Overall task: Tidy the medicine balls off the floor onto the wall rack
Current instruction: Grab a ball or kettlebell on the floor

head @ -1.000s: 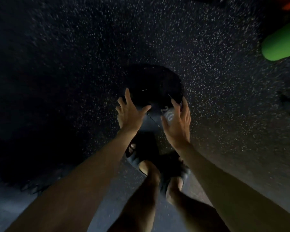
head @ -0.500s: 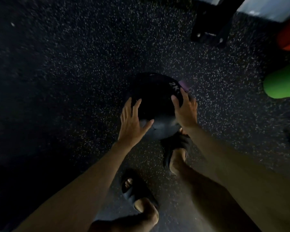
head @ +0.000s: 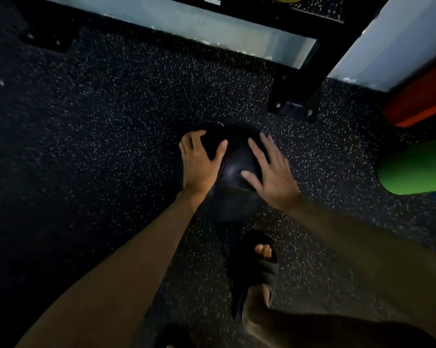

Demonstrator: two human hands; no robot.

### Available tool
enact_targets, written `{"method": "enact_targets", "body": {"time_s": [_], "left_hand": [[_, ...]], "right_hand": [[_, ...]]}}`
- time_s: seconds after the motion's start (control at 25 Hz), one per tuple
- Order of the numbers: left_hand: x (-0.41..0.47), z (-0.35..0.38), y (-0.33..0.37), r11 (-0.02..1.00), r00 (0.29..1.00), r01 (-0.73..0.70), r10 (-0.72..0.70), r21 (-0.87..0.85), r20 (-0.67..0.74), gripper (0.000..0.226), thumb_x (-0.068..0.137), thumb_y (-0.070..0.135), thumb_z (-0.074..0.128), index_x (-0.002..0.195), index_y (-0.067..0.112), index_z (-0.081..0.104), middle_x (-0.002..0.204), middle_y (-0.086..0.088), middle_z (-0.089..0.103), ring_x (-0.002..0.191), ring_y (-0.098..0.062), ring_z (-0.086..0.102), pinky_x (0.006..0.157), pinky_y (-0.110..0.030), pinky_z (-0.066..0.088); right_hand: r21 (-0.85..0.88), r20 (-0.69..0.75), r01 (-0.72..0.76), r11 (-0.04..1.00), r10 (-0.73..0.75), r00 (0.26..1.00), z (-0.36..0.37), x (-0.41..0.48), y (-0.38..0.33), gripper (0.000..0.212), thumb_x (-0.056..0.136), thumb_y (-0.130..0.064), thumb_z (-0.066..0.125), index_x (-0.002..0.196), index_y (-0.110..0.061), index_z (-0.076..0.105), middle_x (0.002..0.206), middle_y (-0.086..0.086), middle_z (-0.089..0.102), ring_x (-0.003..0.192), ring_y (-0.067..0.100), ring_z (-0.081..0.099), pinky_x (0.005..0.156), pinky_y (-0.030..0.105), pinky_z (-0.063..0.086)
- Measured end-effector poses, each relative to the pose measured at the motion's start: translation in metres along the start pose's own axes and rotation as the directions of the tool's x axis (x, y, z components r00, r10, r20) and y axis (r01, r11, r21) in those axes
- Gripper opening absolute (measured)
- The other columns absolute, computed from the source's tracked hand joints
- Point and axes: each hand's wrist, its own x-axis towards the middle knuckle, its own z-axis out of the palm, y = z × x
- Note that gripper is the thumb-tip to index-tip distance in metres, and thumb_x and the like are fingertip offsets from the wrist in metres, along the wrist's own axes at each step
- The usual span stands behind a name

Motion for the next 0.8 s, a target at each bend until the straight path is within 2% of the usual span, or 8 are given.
{"method": "enact_targets", "body": {"time_s": [0.16, 0.32, 0.36, 0.44, 0.52, 0.56, 0.68, 0.8], "left_hand": [[-0.004, 0.01, -0.014, 0.983, 0.985, -0.168, 0.164, 0.078, 0.056, 0.063, 0.093, 0.053, 0.052, 0.145, 0.018, 0.041, 0.154, -0.01, 0.031, 0.142, -0.026, 0.03, 0.117, -0.05, 0.03], [-0.01, 0.027, -0.025, 0.965, 0.959, -0.245, 0.229, 0.087, 0.168, 0.076, 0.093, 0.059, 0.053, 0.157, 0.035, 0.02, 0.164, -0.007, 0.007, 0.151, -0.024, 0.01, 0.119, -0.052, 0.021], [-0.002, 0.034, -0.021, 0.968, 0.963, -0.235, 0.219, 0.09, 0.158, 0.076, 0.093, 0.062, 0.052, 0.156, 0.039, 0.019, 0.164, -0.008, 0.007, 0.151, -0.024, 0.01, 0.118, -0.052, 0.021], [0.02, 0.048, -0.008, 0.969, 0.975, -0.214, 0.204, 0.122, 0.094, 0.074, 0.091, 0.067, 0.052, 0.154, 0.04, 0.025, 0.161, -0.01, 0.015, 0.147, -0.027, 0.017, 0.115, -0.05, 0.024], [0.047, 0.059, 0.009, 0.986, 0.99, -0.143, 0.143, 0.091, 0.004, 0.073, 0.088, 0.067, 0.057, 0.148, 0.03, 0.037, 0.153, -0.013, 0.029, 0.139, -0.03, 0.028, 0.112, -0.05, 0.028], [0.061, 0.063, 0.018, 0.995, 0.995, -0.091, 0.093, 0.04, -0.045, 0.072, 0.086, 0.065, 0.061, 0.142, 0.022, 0.043, 0.146, -0.014, 0.035, 0.134, -0.031, 0.033, 0.111, -0.051, 0.031], [0.096, 0.068, 0.033, 0.998, 0.988, 0.027, -0.034, -0.05, -0.149, 0.063, 0.087, 0.057, 0.064, 0.124, 0.009, 0.05, 0.133, -0.016, 0.045, 0.124, -0.035, 0.04, 0.102, -0.057, 0.04], [0.101, 0.069, 0.023, 0.997, 0.991, -0.067, 0.071, 0.035, -0.115, 0.057, 0.093, 0.05, 0.059, 0.135, 0.011, 0.05, 0.139, -0.017, 0.045, 0.129, -0.036, 0.04, 0.104, -0.057, 0.039]], "right_hand": [[0.255, -0.048, -0.291, 0.922, 0.312, 0.949, -0.008, 0.061, 0.042, 0.06, 0.101, -0.063, 0.028, 0.156, -0.037, 0.025, 0.158, 0.009, 0.03, 0.147, 0.028, 0.027, 0.117, 0.047, 0.03], [0.297, -0.067, -0.496, 0.816, 0.536, 0.842, -0.029, 0.115, 0.083, 0.054, 0.104, -0.052, 0.034, 0.141, -0.015, 0.051, 0.135, 0.023, 0.05, 0.128, 0.041, 0.047, 0.105, 0.043, 0.039], [0.271, -0.132, -0.454, 0.849, 0.5, 0.856, -0.034, 0.118, 0.085, 0.051, 0.104, -0.049, 0.036, 0.138, -0.013, 0.052, 0.133, 0.022, 0.05, 0.127, 0.04, 0.047, 0.104, 0.043, 0.04], [0.101, -0.295, -0.22, 0.97, 0.241, 0.925, -0.037, 0.107, 0.082, 0.049, 0.104, -0.047, 0.039, 0.138, -0.013, 0.05, 0.135, 0.017, 0.047, 0.126, 0.035, 0.046, 0.103, 0.045, 0.042], [-0.128, -0.277, 0.005, 0.992, -0.041, 0.96, -0.033, 0.093, 0.081, 0.055, 0.103, -0.048, 0.041, 0.146, -0.014, 0.041, 0.146, 0.014, 0.039, 0.133, 0.032, 0.041, 0.107, 0.048, 0.038], [-0.18, -0.229, 0.048, 0.983, -0.089, 0.969, -0.03, 0.089, 0.083, 0.061, 0.102, -0.05, 0.041, 0.152, -0.016, 0.034, 0.153, 0.013, 0.032, 0.139, 0.031, 0.036, 0.11, 0.05, 0.035], [-0.147, -0.17, -0.011, 0.989, -0.015, 0.985, -0.026, 0.095, 0.085, 0.068, 0.102, -0.058, 0.034, 0.159, -0.028, 0.013, 0.163, 0.008, 0.016, 0.149, 0.03, 0.022, 0.117, 0.054, 0.03], [-0.018, -0.151, -0.124, 0.992, 0.12, 0.981, -0.03, 0.119, 0.078, 0.064, 0.103, -0.058, 0.028, 0.159, -0.035, 0.009, 0.166, 0.004, 0.014, 0.15, 0.029, 0.018, 0.118, 0.055, 0.027]]}}
